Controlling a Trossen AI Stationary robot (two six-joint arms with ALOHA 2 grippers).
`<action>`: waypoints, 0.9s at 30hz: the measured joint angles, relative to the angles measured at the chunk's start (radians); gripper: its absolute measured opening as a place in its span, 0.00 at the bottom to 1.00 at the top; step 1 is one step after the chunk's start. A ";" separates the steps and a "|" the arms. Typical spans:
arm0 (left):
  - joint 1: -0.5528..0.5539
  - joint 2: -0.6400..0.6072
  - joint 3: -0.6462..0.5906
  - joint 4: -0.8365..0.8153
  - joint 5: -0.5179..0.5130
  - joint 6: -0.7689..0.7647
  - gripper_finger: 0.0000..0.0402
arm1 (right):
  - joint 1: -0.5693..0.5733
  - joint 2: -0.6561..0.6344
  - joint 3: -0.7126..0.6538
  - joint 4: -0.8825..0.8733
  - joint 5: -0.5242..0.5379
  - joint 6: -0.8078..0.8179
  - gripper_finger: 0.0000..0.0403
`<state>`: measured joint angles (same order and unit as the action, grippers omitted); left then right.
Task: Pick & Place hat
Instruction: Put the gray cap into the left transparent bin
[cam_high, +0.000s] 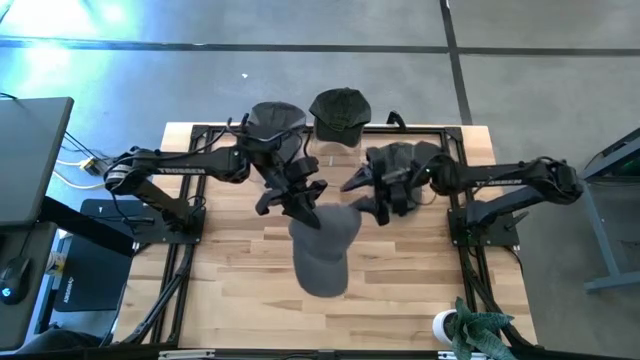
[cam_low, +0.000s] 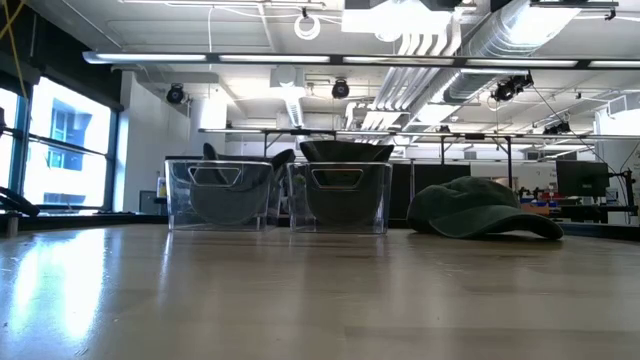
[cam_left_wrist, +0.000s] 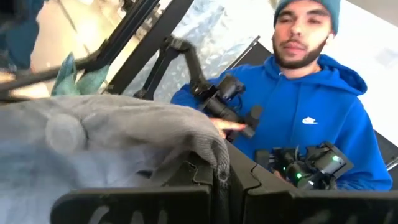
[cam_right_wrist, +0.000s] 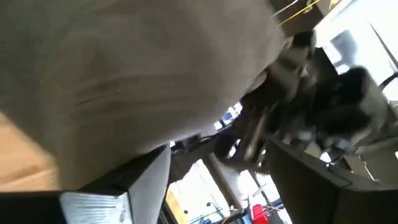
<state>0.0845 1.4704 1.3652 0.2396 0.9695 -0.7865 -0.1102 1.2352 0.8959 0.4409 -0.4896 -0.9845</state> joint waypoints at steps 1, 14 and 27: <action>0.000 0.003 -0.002 -0.006 0.006 -0.001 0.00 | 0.014 -0.005 0.000 0.001 0.013 0.000 0.67; 0.001 0.032 -0.004 -0.122 0.016 0.109 0.00 | 0.188 0.009 0.000 0.044 0.215 -0.405 0.69; 0.001 0.063 -0.003 -0.116 0.047 0.078 0.00 | 0.284 0.035 0.001 0.036 0.317 -0.359 0.39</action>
<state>0.0853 1.5331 1.3625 0.1234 1.0170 -0.7086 0.1742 1.2705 0.8967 0.4772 -0.1725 -1.3438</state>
